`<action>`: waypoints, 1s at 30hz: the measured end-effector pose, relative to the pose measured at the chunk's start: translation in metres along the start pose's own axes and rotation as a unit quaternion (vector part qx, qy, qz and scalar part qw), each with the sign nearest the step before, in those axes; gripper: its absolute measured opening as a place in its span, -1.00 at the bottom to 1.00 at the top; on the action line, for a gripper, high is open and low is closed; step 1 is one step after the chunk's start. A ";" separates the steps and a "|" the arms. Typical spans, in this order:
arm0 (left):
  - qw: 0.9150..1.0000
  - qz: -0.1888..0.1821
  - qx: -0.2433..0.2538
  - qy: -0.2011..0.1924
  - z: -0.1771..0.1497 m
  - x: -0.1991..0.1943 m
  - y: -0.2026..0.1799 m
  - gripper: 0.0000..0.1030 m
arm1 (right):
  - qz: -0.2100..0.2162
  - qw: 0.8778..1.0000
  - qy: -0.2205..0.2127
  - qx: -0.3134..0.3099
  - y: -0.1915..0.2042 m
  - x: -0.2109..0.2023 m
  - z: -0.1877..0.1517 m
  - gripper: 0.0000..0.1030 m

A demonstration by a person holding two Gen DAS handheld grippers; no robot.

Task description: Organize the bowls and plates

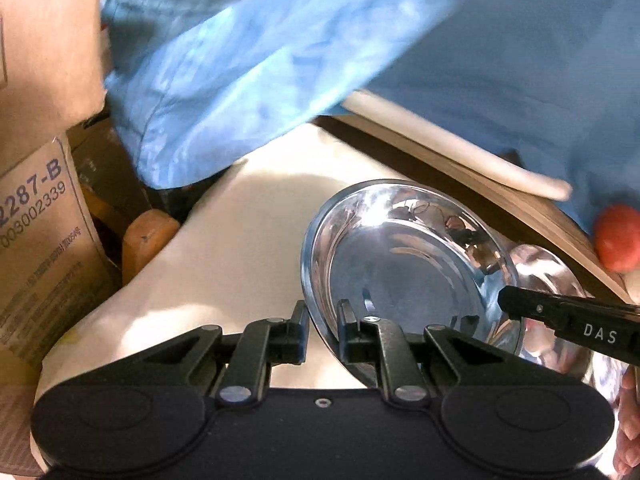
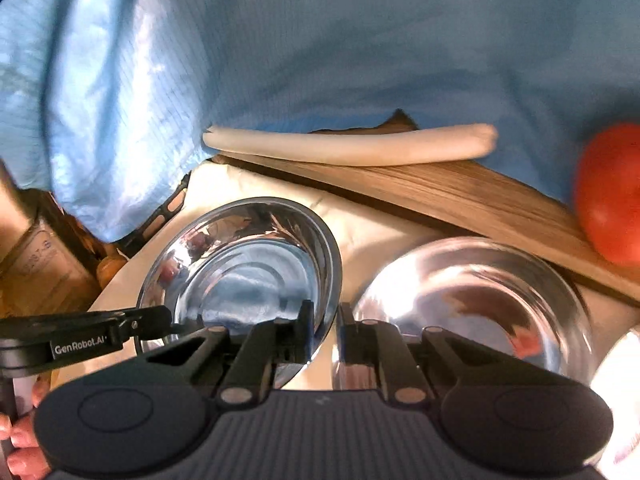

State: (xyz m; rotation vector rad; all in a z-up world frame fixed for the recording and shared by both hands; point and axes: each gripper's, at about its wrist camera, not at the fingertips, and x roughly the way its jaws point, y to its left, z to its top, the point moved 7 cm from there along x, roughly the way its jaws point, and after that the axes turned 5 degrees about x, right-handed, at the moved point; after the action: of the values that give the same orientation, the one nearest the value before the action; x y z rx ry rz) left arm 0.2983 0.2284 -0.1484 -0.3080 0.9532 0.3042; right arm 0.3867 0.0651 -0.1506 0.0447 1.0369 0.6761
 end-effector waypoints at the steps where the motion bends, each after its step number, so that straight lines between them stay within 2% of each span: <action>1: 1.000 -0.004 0.006 0.000 0.000 -0.002 -0.003 -0.71 | -0.002 1.000 -0.006 0.004 -0.002 -0.007 -0.002 -0.75; 10: 0.997 -0.050 0.058 -0.003 -0.002 -0.009 -0.056 -0.71 | -0.037 0.998 -0.040 0.046 -0.038 -0.062 -0.014 -0.73; 18: 0.989 -0.084 0.121 0.022 -0.011 0.016 -0.117 -0.71 | -0.084 0.991 -0.038 0.094 -0.092 -0.083 -0.030 -0.73; 23: 0.985 -0.086 0.147 0.033 -0.010 0.029 -0.137 -0.71 | -0.098 0.988 -0.036 0.117 -0.114 -0.085 -0.042 -0.72; 30: 0.983 -0.080 0.162 0.042 -0.005 0.041 -0.145 -0.71 | -0.102 0.986 -0.032 0.127 -0.123 -0.083 -0.046 -0.71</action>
State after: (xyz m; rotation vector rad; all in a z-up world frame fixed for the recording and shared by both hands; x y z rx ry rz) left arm 0.3726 0.0987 -0.1678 -0.0985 1.0363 -0.0132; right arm 0.3840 -0.0902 -0.1522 0.1794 1.0447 0.3523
